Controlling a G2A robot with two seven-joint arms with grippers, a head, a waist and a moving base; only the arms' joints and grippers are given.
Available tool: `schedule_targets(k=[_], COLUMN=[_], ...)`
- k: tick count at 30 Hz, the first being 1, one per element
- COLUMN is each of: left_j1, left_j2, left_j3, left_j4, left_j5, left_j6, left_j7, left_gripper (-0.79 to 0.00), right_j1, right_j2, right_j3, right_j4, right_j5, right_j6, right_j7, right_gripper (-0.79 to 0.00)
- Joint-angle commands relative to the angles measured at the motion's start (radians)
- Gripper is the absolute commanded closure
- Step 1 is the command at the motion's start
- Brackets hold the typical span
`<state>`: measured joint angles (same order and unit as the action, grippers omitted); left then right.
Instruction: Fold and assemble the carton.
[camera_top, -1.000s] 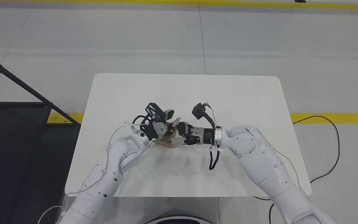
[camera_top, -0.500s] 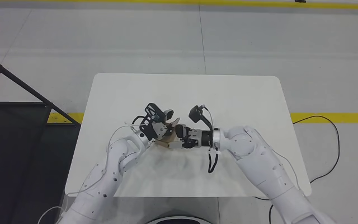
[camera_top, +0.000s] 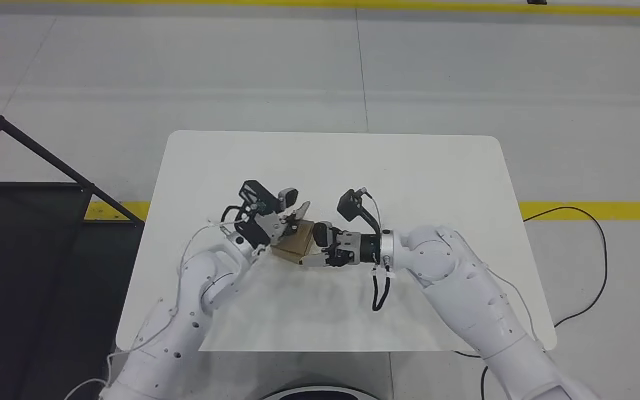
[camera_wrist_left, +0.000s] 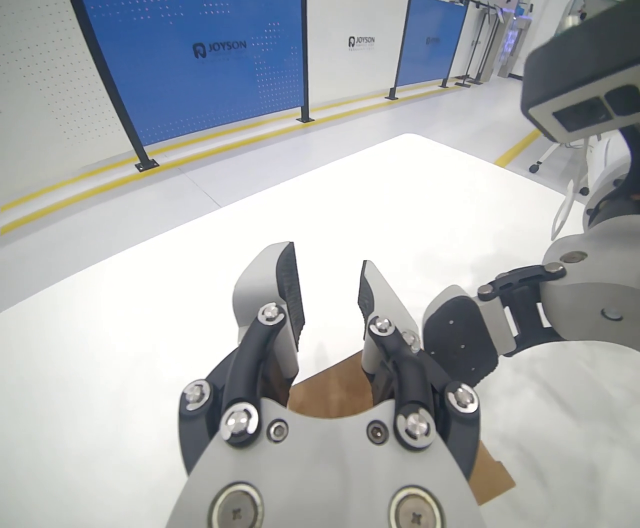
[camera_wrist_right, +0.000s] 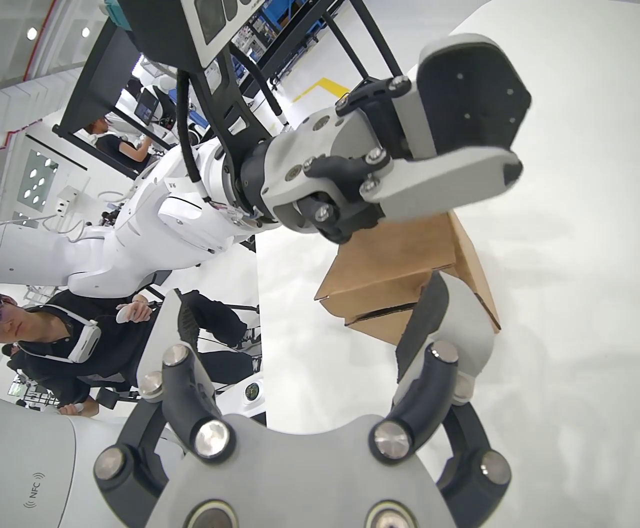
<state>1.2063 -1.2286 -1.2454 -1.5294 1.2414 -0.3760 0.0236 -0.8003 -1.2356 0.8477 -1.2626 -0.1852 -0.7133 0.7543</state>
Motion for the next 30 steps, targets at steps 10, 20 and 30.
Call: schedule_targets(k=[10, 20, 30], left_j1=[0.076, 0.035, 0.017], left_j2=[0.028, 0.031, 0.032], left_j3=[-0.13, -0.114, -0.093], left_j4=[0.028, 0.072, 0.088], left_j5=[-0.14, -0.222, -0.251], left_j6=[-0.153, -0.231, -0.244], left_j7=[-0.098, -0.182, -0.191], left_gripper=[-0.376, -0.363, -0.36], right_j1=[0.003, 0.008, 0.023], right_j2=[0.001, 0.001, -0.002], right_j3=[0.004, -0.003, -0.011], right_j4=[-0.012, -0.029, -0.021], right_j5=[-0.003, -0.004, 0.015], right_j6=[0.013, 0.042, 0.056], right_j7=[0.007, 0.032, 0.055], right_gripper=[-0.785, -0.785, -0.785])
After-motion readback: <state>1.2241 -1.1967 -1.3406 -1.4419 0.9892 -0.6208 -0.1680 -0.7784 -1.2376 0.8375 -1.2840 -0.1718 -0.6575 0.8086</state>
